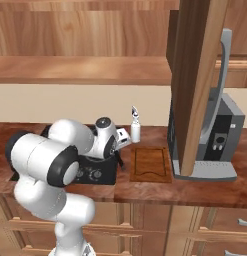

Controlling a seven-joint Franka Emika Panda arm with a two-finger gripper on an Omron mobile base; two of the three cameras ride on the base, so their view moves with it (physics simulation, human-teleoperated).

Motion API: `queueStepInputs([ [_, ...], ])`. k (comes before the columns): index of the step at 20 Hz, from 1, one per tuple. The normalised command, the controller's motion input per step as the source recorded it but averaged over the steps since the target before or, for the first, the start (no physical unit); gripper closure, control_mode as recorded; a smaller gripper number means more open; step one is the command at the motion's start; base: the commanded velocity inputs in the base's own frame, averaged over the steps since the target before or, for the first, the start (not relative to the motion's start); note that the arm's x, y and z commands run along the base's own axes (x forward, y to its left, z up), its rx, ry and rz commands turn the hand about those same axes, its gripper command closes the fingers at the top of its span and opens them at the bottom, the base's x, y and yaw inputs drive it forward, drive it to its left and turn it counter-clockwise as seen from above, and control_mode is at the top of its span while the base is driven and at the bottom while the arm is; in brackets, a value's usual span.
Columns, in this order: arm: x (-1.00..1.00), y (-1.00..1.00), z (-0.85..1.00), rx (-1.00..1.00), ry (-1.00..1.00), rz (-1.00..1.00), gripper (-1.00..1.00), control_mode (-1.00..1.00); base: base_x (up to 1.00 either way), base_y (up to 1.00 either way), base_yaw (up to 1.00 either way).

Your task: Grab the spray bottle from the cabinet, then place it next to the cutting board for sanitizing. Then grab the dish brush from the countertop next to the sink and place it next to the cutting board.

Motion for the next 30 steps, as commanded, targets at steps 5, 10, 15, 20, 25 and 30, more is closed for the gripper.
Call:
queueStepInputs([
  [5,0.31,-0.28,-0.22,0.0,0.01,0.0,1.0,-1.0,0.0,0.0,0.0],
  [10,0.35,-0.07,-0.28,0.0,0.04,0.0,1.0,-1.0,0.0,0.0,0.0],
  [15,0.24,0.0,-0.32,0.0,0.04,0.0,1.0,-1.0,0.0,0.0,0.0],
  [20,0.13,0.0,-0.36,0.0,0.03,0.0,1.0,-1.0,0.0,0.0,0.0],
  [25,0.0,0.0,-0.49,0.0,0.01,0.0,1.0,-1.0,0.0,0.0,0.0],
  [30,0.0,0.0,-0.51,0.0,0.0,0.0,-1.0,-1.0,0.0,0.0,0.0],
])
